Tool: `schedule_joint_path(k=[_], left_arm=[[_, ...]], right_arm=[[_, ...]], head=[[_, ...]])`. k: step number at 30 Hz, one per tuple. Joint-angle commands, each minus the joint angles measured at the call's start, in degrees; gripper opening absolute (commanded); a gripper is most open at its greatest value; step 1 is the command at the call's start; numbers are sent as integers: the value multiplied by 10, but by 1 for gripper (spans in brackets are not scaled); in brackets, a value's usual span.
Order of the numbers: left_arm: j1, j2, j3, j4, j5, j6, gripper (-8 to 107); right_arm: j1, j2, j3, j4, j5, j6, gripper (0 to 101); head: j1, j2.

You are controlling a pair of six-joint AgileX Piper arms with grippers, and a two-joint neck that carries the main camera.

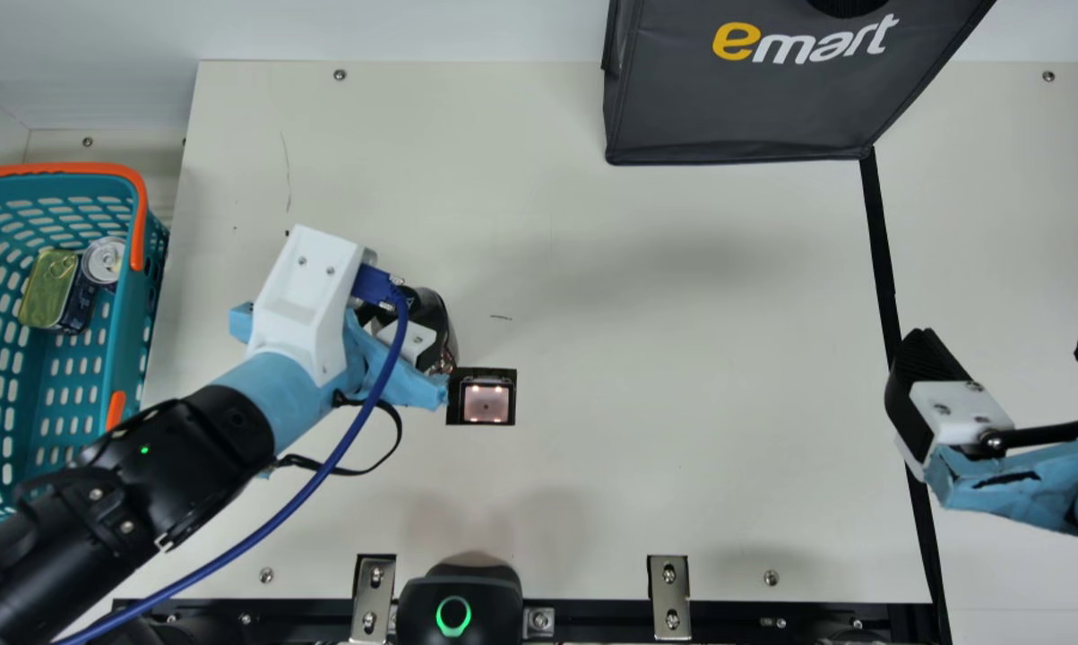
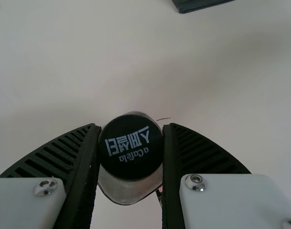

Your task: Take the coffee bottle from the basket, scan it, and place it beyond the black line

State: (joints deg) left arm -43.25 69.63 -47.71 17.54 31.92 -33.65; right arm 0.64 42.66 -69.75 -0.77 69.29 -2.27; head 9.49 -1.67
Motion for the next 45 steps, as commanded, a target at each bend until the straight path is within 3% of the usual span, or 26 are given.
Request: schedule_joint_path(k=[1,10,20,34,45], left_arm=[[5,-5,2,-20,-5,40,10],[31,-30,5,-137,-22,229,10],[58,-54,-3,-280,-2,456,10],[148,-45,-31,-477,68,747,10],[227,-22,-42,-604,145,925,10]], right_arm=[[0,0,0,0,0,0,91],[0,0,0,0,0,0,91],[0,0,0,1,0,0,91],[0,0,0,1,0,0,91],[0,0,0,1,0,0,91]], head=[[-16,1],[-16,1],[-16,1],[-16,1],[-16,1]])
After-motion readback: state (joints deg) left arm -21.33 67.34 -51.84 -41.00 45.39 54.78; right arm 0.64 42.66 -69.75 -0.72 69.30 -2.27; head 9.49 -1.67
